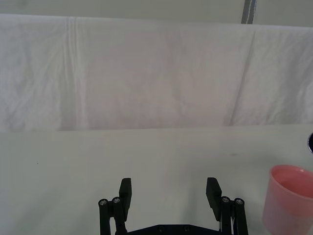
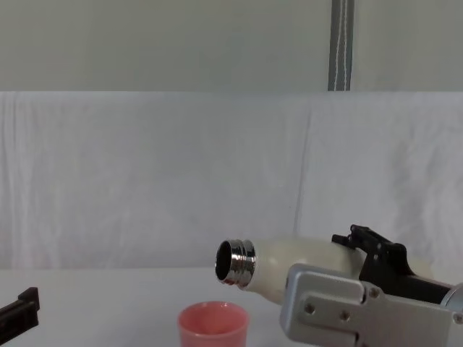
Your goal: Grasp the thermos with one hand and pour water into the cup lid.
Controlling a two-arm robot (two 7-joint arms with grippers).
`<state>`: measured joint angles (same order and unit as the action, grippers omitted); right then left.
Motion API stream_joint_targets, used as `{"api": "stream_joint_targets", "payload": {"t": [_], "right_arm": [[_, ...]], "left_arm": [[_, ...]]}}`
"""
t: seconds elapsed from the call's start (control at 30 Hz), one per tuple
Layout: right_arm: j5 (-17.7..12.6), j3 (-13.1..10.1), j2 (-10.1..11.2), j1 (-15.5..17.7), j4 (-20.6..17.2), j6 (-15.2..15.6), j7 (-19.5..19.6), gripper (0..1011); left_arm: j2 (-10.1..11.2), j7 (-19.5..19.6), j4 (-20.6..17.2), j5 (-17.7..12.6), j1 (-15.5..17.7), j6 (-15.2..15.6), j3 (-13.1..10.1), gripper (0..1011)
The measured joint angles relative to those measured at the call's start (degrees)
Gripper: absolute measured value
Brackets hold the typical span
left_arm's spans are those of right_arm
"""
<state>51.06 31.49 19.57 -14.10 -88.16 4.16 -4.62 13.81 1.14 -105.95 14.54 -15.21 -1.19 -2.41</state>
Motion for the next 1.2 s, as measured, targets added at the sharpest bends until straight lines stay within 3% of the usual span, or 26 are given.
{"api": "stream_joint_targets", "payload": {"t": [0.7,1.2], "right_arm": [[4.9,1.8,0.7,-1.3,0.6,1.3,1.7,950],[6.6,2.2,1.0,-1.9,1.0,1.7,2.5,950]], "left_arm": [[0.0,0.0,0.0,0.0,0.0,0.0,0.0,1001],[0.0,0.0,0.0,0.0,0.0,0.0,0.0,1001]]}}
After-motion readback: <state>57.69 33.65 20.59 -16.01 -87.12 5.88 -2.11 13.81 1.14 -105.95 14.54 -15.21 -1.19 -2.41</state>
